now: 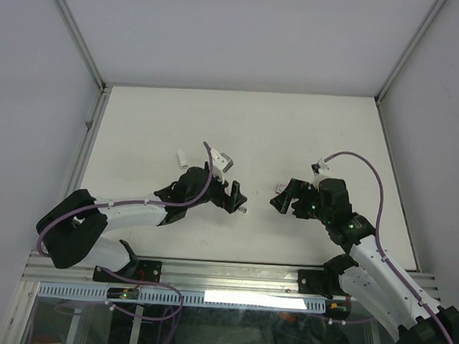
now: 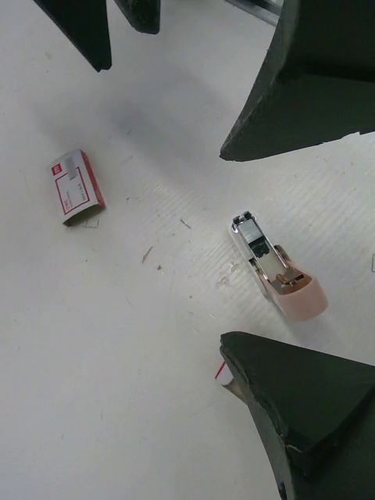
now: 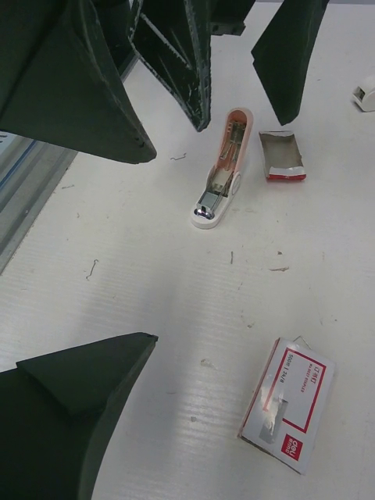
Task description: Load the staples into the stapler
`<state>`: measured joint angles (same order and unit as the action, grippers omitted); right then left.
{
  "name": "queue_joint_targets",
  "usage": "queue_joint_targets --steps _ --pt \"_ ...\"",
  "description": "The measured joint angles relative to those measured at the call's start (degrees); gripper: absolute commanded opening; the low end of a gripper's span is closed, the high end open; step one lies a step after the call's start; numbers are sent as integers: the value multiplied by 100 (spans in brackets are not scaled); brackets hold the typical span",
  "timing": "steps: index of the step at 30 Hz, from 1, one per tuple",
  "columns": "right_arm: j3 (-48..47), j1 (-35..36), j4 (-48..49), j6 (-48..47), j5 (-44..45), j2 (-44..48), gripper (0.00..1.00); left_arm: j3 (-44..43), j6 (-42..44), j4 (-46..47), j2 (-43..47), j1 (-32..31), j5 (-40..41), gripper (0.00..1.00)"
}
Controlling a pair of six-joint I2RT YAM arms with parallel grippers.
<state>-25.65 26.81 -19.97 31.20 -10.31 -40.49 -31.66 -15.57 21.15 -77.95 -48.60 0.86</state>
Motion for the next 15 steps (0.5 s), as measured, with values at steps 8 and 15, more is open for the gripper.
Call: queue_joint_targets --steps 8,15 --pt "0 0 -4 22 -42 0 93 -42 258 273 -772 192 -1161 91" --pt "0 0 -7 22 -42 4 93 -39 256 254 -802 221 -1639 90"
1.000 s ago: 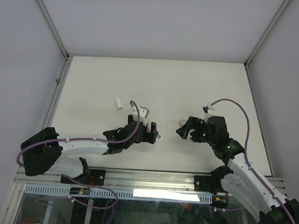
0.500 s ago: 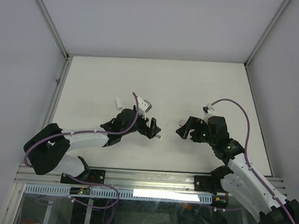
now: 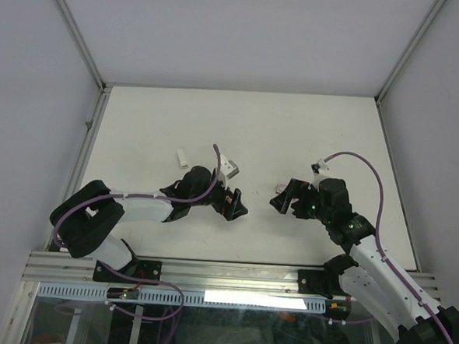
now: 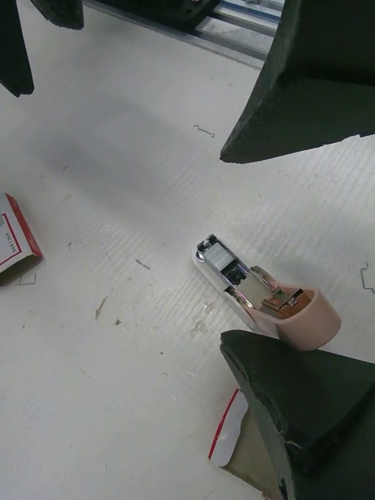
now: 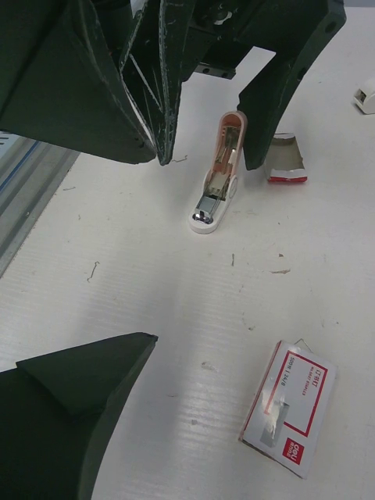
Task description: Load the staples into the stapler
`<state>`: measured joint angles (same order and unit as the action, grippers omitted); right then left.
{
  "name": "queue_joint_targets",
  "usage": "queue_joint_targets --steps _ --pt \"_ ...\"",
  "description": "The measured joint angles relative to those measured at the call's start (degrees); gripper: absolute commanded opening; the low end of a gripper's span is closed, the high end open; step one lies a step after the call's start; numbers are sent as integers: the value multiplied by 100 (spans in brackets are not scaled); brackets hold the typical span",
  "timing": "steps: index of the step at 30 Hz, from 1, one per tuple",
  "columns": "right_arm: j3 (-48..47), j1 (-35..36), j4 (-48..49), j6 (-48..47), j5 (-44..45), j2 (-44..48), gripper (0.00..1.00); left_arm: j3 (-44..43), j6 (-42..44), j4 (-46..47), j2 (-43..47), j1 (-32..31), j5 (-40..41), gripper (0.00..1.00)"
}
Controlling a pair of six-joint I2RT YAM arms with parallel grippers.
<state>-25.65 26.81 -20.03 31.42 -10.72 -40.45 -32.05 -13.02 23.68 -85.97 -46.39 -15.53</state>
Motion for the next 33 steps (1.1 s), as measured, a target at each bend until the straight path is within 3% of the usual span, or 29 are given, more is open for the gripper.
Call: queue_joint_targets --steps 8,14,23,25,30,33 --pt "0 0 4 7 -2 -2 93 46 -28 -59 31 0 -328 90" --pt "0 0 17 9 -11 -24 93 284 -260 -160 446 0 -225 96" --pt "31 2 568 190 -501 -857 76 881 -345 -184 1550 0 262 97" --pt "31 7 702 208 -562 -1056 73 892 -267 -203 1554 0 284 92" --pt "31 24 940 216 -730 -1473 69 879 52 -249 1508 0 332 63" --pt "28 35 1040 214 -787 -1569 68 863 205 -323 1421 0 361 58"
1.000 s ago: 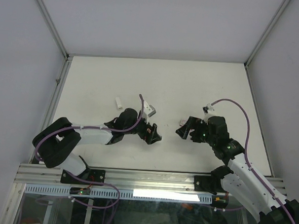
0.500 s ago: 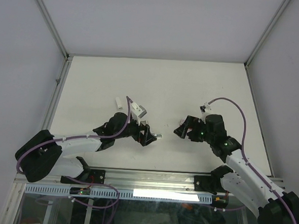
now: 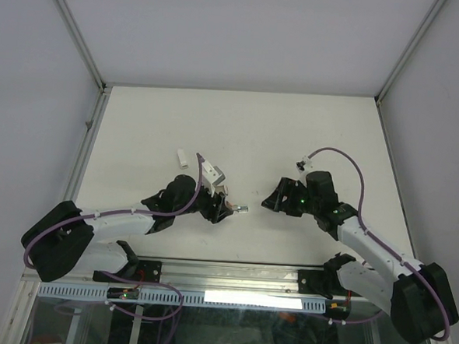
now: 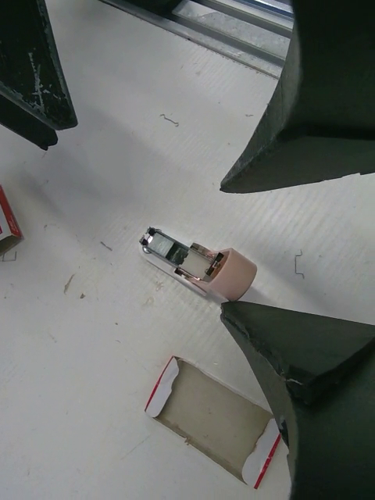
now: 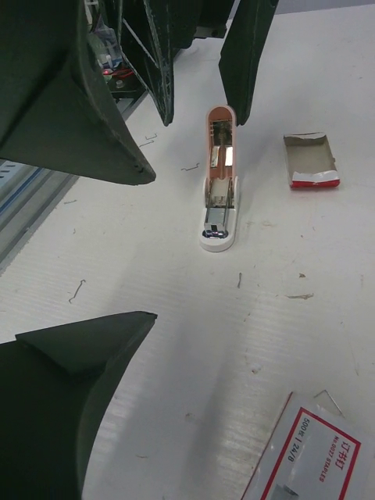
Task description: Load the staples into the stapler
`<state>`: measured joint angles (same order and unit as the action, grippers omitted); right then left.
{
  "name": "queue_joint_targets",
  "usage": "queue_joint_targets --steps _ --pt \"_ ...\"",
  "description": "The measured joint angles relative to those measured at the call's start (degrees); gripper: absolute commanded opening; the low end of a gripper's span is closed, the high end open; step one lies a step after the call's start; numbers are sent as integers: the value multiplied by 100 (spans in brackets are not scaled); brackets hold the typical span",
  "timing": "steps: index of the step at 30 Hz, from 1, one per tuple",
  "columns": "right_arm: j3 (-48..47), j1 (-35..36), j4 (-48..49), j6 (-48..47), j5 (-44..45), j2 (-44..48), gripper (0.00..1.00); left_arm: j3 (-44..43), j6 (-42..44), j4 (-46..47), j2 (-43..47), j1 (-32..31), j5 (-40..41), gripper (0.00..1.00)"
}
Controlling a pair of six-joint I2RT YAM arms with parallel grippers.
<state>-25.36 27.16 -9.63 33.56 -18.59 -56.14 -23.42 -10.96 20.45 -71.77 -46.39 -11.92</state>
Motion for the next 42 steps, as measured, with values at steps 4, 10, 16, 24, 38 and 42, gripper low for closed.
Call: queue_joint_targets --steps 4,10,16,24,38,42 --pt "0 9 127 -2 -39 -85 67 0 114 -33 -20 0 17 54" --pt "0 11 306 0 -129 -365 66 0 184 -24 -46 0 98 38" --pt "0 15 365 -2 -166 -468 66 -2 225 -79 -186 -72 166 44" --pt "0 15 385 -4 -166 -468 66 -57 313 -155 -212 -468 616 51" --pt "0 15 380 -9 -164 -470 66 -181 691 -160 -402 -925 1381 7" --pt "0 15 378 -24 -162 -468 65 -358 789 -341 -466 -1123 1602 0"
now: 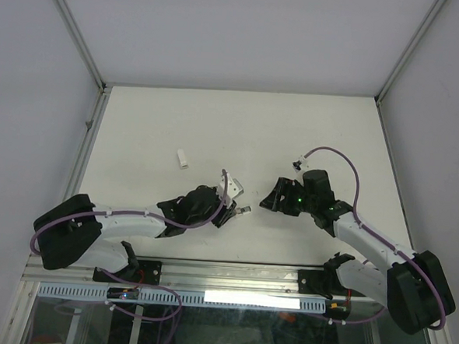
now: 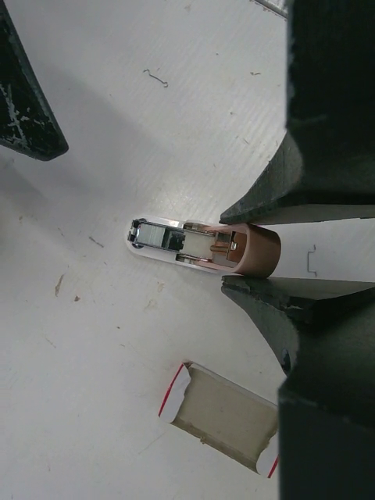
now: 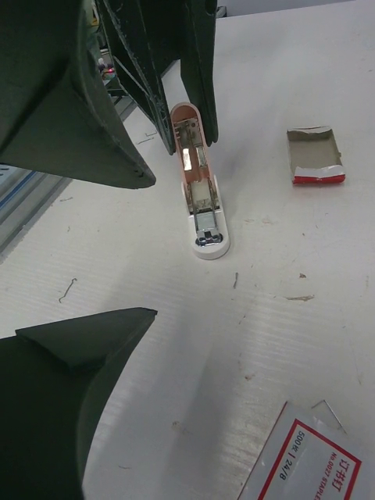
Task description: Load the staples into the stapler
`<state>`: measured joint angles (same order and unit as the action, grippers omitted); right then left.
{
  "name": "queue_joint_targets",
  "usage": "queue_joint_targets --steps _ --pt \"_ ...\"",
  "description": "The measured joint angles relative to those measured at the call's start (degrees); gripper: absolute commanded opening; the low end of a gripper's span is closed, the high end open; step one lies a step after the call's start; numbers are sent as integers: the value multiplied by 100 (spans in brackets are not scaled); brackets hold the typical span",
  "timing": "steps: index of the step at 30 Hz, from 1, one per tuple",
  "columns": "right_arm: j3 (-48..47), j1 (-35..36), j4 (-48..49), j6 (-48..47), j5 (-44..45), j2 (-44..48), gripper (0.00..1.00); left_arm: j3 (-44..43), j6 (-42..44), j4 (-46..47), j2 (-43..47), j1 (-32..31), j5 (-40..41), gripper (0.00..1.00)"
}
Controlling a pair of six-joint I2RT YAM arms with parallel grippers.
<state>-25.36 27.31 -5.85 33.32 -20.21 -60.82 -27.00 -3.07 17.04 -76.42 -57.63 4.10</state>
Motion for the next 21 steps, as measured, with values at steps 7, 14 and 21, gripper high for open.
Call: queue_joint_targets --steps 7,14,21 --pt "0 0 -164 -59 114 142 65 -850 55 -990 -369 -245 308 0" --pt "0 0 -542 -107 634 750 66 -1770 -61 -2031 -949 -372 595 0" --pt "0 0 -874 -227 1036 1213 66 -2538 -188 -2994 -1340 -393 638 0"
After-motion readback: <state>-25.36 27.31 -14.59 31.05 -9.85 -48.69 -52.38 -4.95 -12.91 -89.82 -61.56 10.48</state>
